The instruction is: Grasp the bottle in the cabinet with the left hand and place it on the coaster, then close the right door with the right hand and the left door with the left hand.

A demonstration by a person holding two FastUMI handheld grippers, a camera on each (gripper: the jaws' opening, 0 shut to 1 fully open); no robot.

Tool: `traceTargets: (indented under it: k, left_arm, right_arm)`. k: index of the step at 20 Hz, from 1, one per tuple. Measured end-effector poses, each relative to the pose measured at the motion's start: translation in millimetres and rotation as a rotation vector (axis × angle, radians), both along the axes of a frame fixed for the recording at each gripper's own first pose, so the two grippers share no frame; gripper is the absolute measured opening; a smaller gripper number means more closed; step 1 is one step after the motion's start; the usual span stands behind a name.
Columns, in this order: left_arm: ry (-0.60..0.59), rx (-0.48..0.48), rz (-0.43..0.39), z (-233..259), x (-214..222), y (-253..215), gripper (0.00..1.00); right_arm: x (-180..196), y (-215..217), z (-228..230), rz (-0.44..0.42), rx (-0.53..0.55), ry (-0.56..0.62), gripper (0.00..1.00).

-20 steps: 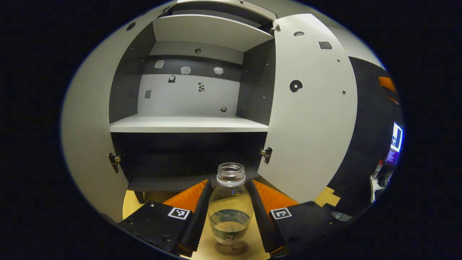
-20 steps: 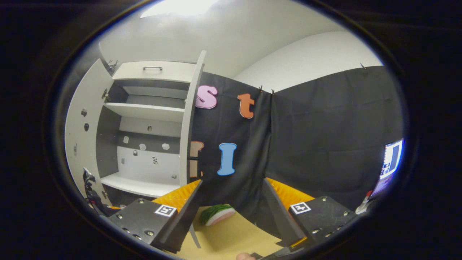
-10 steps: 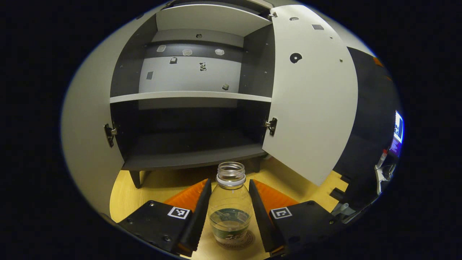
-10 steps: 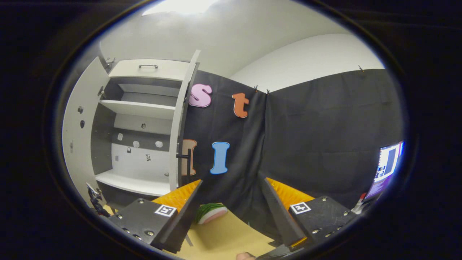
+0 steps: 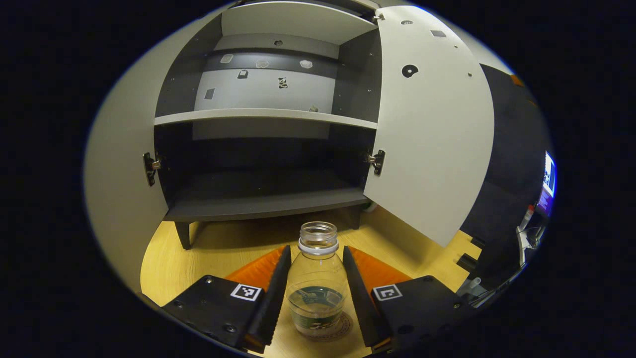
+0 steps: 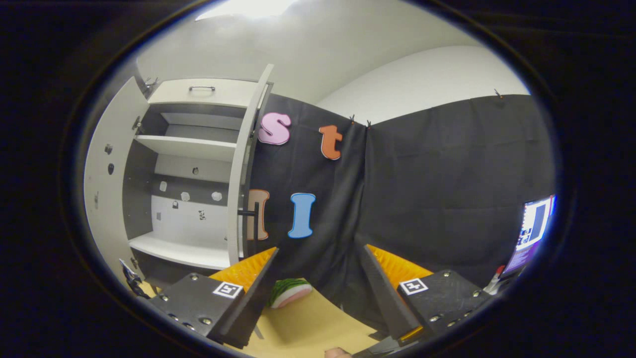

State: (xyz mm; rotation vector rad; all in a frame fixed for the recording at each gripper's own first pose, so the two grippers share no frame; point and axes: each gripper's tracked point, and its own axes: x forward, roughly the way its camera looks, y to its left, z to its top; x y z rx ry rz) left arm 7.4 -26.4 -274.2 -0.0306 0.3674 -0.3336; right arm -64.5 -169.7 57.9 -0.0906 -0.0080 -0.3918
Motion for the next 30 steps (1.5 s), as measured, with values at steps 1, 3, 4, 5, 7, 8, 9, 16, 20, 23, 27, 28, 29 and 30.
traceTargets:
  k: [1, 3, 4, 5, 7, 8, 9, 16, 20, 23, 27, 28, 29, 30]
  left_arm:
    - [0.003, -0.013, -0.001, 0.4, -0.7, -1.5, 0.67]
    - [0.001, -0.012, -0.005, 0.7, -2.0, -2.2, 0.67]
    - [0.003, -0.027, -0.017, 0.5, -5.5, -6.5, 0.67]
    - [0.008, -0.039, -0.024, 0.0, -10.0, -10.8, 0.67]
    - [-0.007, -0.031, -0.026, 1.2, -12.9, -11.4, 0.67]
    - [-0.012, -0.026, -0.027, 0.3, -14.5, -11.2, 0.67]
    - [-0.015, -0.026, -0.026, 0.9, -15.5, -11.7, 0.68]
    - [0.026, 0.012, -0.056, -7.8, -34.0, -13.5, 0.89]
    - [-0.001, 0.005, -0.075, 3.6, -34.8, -16.6, 0.92]
    - [0.013, 0.011, -0.064, -8.3, -24.6, -18.6, 0.92]
    - [0.073, 0.028, -0.032, -40.9, 0.7, -23.3, 0.90]
    - [0.070, 0.032, -0.022, -45.3, 9.9, -22.6, 0.87]
    - [0.072, 0.041, -0.011, -49.7, 19.0, -22.0, 0.78]
    - [0.089, 0.052, 0.003, -59.1, 23.3, -18.4, 0.69]
  right_arm:
    - [0.8, 0.4, -0.7, 0.002, -0.002, 0.002, 0.99]
    - [3.3, 1.4, -1.8, 0.002, -0.008, 0.002, 0.99]
    - [3.7, 2.2, -3.2, 0.003, -0.008, 0.005, 0.99]
    - [4.1, 2.2, -5.4, 0.002, -0.008, 0.007, 0.99]
    - [3.2, 1.4, -10.1, -0.002, -0.007, 0.016, 0.99]
    - [2.4, 0.4, -11.1, -0.005, -0.005, 0.018, 0.99]
    - [2.0, -1.1, -12.8, -0.008, 0.000, 0.020, 0.99]
    - [1.5, -7.6, -18.0, -0.022, 0.026, 0.022, 0.99]
    - [4.1, -2.8, -22.1, -0.007, 0.031, 0.031, 0.95]
    - [7.7, 1.4, -24.9, 0.008, 0.038, 0.033, 0.95]
    - [9.1, 0.2, -24.8, 0.013, 0.035, 0.041, 0.99]
    - [8.1, -2.0, -24.3, 0.009, 0.028, 0.047, 0.99]
    - [7.0, -6.5, -25.1, 0.001, 0.019, 0.050, 0.99]
    - [6.5, -9.2, -25.3, -0.005, 0.018, 0.055, 0.99]
